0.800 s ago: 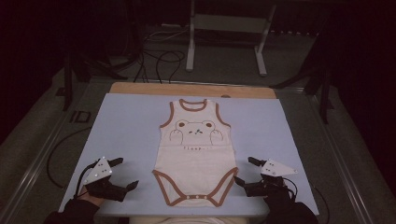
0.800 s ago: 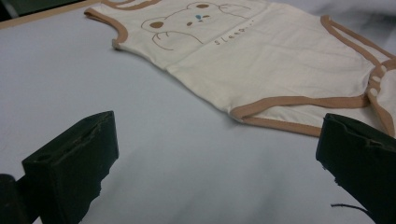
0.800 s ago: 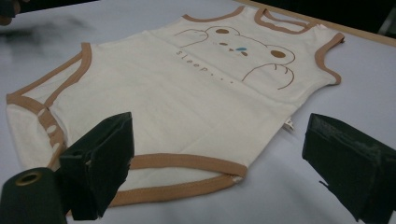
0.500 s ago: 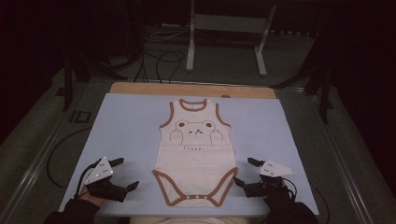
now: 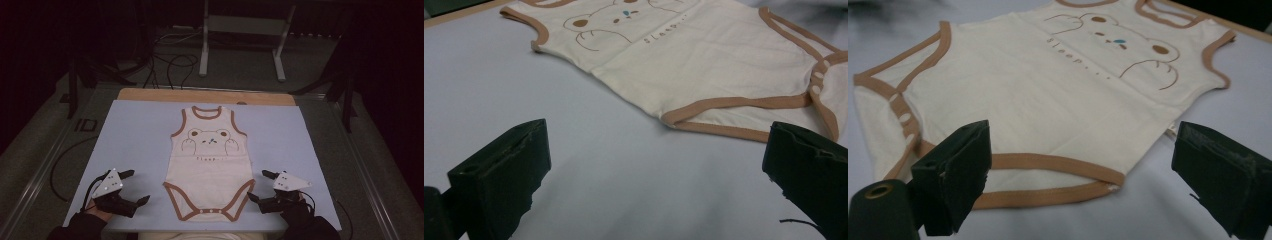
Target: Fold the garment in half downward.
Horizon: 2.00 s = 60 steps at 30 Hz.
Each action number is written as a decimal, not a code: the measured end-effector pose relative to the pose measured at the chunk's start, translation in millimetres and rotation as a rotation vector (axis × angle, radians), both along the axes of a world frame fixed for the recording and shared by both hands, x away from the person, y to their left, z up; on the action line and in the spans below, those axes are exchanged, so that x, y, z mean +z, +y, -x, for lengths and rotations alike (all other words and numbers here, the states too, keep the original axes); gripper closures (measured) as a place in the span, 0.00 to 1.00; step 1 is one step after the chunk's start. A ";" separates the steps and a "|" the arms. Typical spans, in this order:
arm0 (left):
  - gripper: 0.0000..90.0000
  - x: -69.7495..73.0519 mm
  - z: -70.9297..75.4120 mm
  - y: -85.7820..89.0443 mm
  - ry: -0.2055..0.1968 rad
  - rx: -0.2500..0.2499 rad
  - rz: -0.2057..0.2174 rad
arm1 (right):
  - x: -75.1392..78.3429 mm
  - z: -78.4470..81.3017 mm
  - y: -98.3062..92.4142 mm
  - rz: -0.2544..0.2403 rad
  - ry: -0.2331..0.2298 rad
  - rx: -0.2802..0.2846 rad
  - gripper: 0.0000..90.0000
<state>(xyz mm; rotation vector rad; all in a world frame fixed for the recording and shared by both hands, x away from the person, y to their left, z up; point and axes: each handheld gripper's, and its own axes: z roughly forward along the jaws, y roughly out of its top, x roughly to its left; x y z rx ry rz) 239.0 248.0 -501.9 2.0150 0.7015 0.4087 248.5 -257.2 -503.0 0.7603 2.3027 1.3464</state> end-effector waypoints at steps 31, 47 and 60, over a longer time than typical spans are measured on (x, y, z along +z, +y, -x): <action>0.00 57.1 -25.2 -19.2 -0.025 -0.099 0.004 | 69.5 -18.8 7.4 -0.045 -0.062 -0.043 0.10; 0.00 62.9 -57.0 -20.3 0.015 -0.104 0.013 | 87.3 -65.1 26.0 -0.064 -0.076 -0.020 0.10; 0.00 63.7 -81.9 -33.3 0.037 -0.116 -0.017 | 82.0 -102.7 32.9 -0.037 -0.040 -0.024 0.10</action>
